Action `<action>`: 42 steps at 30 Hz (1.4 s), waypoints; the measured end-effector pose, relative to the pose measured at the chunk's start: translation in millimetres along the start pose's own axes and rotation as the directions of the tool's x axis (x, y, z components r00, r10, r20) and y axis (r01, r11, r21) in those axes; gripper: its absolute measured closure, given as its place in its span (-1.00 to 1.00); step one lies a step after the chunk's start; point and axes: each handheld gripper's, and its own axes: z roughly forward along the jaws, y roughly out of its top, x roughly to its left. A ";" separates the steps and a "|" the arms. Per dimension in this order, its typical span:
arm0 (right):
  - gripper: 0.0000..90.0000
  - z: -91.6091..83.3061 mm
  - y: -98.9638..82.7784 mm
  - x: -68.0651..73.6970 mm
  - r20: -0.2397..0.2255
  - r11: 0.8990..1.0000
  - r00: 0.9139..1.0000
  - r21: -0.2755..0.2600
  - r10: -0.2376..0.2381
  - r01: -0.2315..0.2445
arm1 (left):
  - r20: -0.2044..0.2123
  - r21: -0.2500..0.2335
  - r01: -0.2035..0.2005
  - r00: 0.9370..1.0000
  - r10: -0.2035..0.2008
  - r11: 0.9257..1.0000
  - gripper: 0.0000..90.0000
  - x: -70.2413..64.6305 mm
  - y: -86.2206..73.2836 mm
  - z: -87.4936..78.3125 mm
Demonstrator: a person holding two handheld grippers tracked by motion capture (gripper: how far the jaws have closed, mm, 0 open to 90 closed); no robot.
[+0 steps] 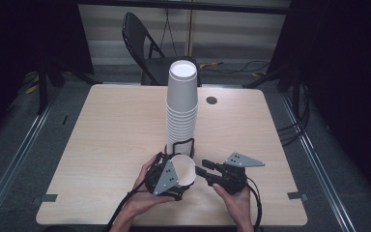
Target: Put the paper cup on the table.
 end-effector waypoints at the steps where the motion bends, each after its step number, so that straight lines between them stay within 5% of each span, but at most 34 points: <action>1: 0.27 -0.5 0.0 -0.1 0.006 1.000 1.000 -0.008 -0.004 0.004 | -0.002 -0.005 0.013 1.000 -0.013 1.000 -0.79 1.4 -0.9 -0.7; 10: 0.06 -5.7 -5.7 -3.2 0.075 0.998 0.997 -0.060 -0.008 0.012 | 0.006 -0.063 0.112 0.994 -0.112 0.992 -0.79 16.1 -6.3 -11.9; 17: -0.16 -10.9 -13.2 -4.5 0.155 0.994 0.988 -0.112 -0.001 0.018 | -0.009 -0.091 0.184 0.983 -0.185 0.979 -0.79 28.7 -14.1 -24.4; 26: -0.32 -20.7 -23.5 -9.9 0.256 0.977 0.967 -0.204 -0.012 0.066 | -0.048 -0.129 0.262 0.962 -0.270 0.956 -0.79 47.4 -21.0 -40.0; 28: -0.44 -22.5 -26.3 -11.1 0.268 0.976 0.963 -0.209 0.004 0.054 | -0.049 -0.146 0.293 0.952 -0.303 0.945 -0.79 52.1 -22.9 -43.5; 32: -0.60 -26.2 -32.8 -13.0 0.291 0.974 0.956 -0.220 0.020 0.047 | -0.059 -0.156 0.318 0.942 -0.331 0.935 -0.79 59.5 -27.1 -47.7; 34: -0.67 -28.5 -36.0 -13.9 0.299 0.972 0.954 -0.228 0.018 0.053 | -0.074 -0.167 0.339 0.932 -0.355 0.926 -0.79 64.6 -29.1 -48.9; 37: -0.69 -30.4 -39.1 -15.8 0.331 0.967 0.943 -0.250 0.039 0.048 | -0.093 -0.160 0.346 0.927 -0.363 0.924 -0.79 72.1 -30.1 -51.2; 42: -0.69 -29.9 -43.3 -20.0 0.392 0.968 0.918 -0.247 0.061 0.041 | -0.110 -0.180 0.377 0.910 -0.399 0.909 -0.79 85.0 -33.4 -54.1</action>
